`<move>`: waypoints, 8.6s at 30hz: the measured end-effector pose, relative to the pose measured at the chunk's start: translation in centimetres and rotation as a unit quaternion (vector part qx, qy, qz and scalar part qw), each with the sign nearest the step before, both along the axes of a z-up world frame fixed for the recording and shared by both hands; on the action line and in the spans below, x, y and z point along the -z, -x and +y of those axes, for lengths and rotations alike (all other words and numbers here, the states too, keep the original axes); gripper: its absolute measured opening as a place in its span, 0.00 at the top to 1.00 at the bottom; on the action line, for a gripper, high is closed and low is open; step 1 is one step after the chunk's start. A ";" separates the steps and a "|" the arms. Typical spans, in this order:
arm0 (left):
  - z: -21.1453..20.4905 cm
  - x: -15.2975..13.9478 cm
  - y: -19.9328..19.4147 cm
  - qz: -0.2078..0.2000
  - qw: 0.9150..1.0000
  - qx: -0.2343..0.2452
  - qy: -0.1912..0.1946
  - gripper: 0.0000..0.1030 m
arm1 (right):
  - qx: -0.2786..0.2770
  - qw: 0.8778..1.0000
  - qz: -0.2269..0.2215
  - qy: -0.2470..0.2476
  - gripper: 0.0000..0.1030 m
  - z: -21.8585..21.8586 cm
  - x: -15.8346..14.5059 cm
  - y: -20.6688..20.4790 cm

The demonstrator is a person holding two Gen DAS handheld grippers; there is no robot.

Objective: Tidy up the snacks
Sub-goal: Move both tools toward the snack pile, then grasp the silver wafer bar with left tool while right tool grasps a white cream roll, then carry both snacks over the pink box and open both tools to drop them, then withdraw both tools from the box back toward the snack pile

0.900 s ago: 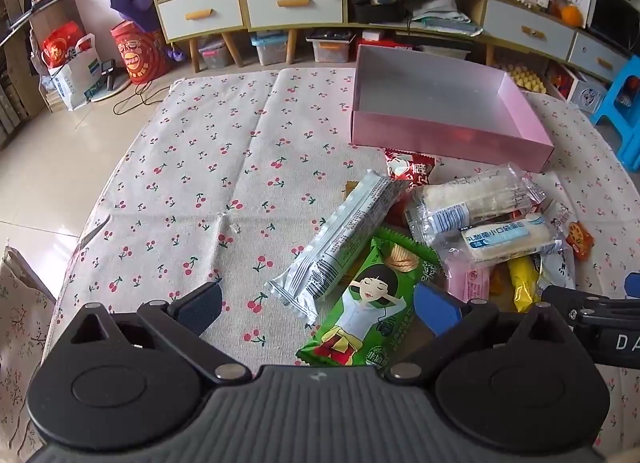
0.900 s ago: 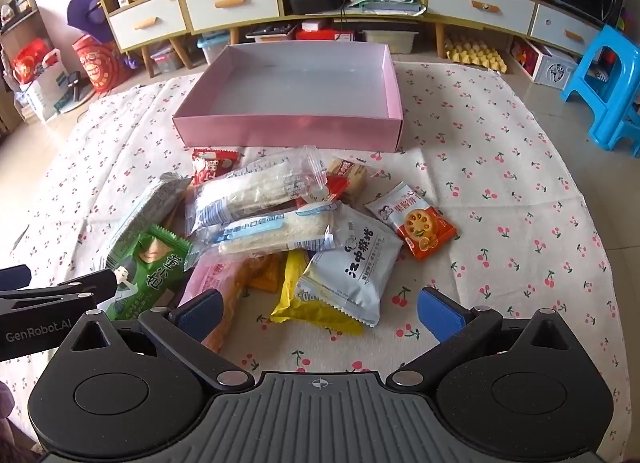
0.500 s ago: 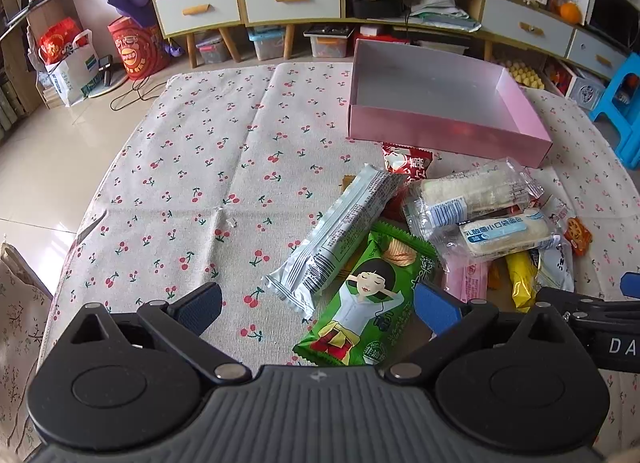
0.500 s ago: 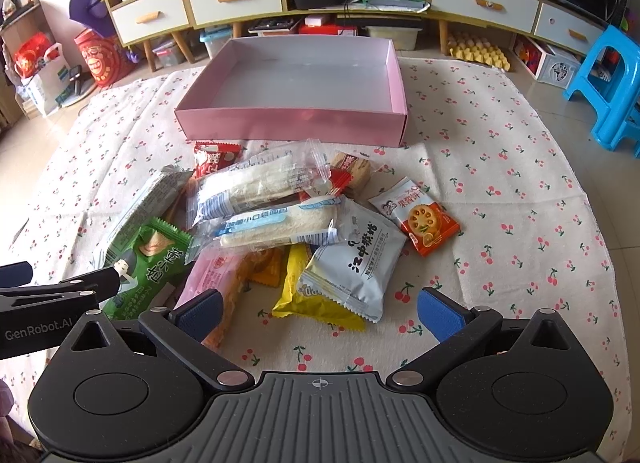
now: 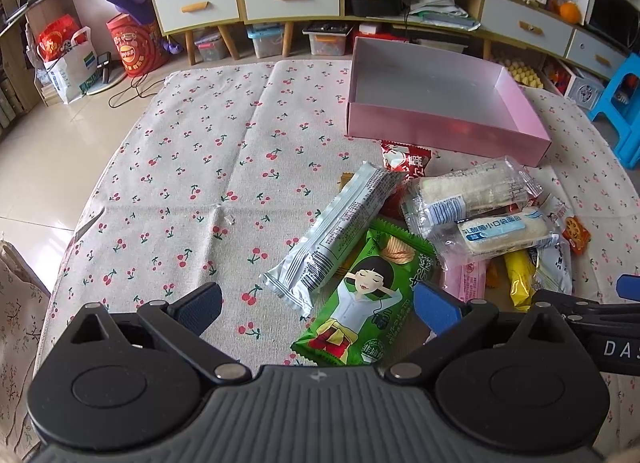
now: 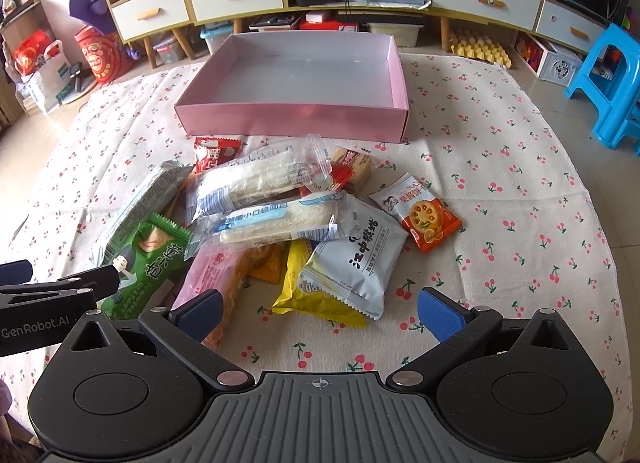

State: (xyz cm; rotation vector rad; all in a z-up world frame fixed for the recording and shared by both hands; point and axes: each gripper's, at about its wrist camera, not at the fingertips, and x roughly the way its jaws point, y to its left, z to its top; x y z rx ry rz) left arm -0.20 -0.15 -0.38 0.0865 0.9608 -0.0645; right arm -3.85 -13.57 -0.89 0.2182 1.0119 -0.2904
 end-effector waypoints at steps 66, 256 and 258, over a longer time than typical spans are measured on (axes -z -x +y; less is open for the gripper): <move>4.1 2.5 -8.5 0.126 0.973 0.074 0.180 0.45 | -0.200 0.974 -0.104 -0.035 0.03 -4.8 0.2 -8.9; 4.4 2.2 -7.2 0.081 0.981 0.101 0.145 0.08 | -0.222 0.974 -0.039 0.032 0.13 -2.6 2.3 -4.2; 3.7 2.3 -6.8 0.094 0.978 0.118 0.147 0.10 | -0.256 0.965 -0.038 0.048 0.13 -1.7 2.5 -4.2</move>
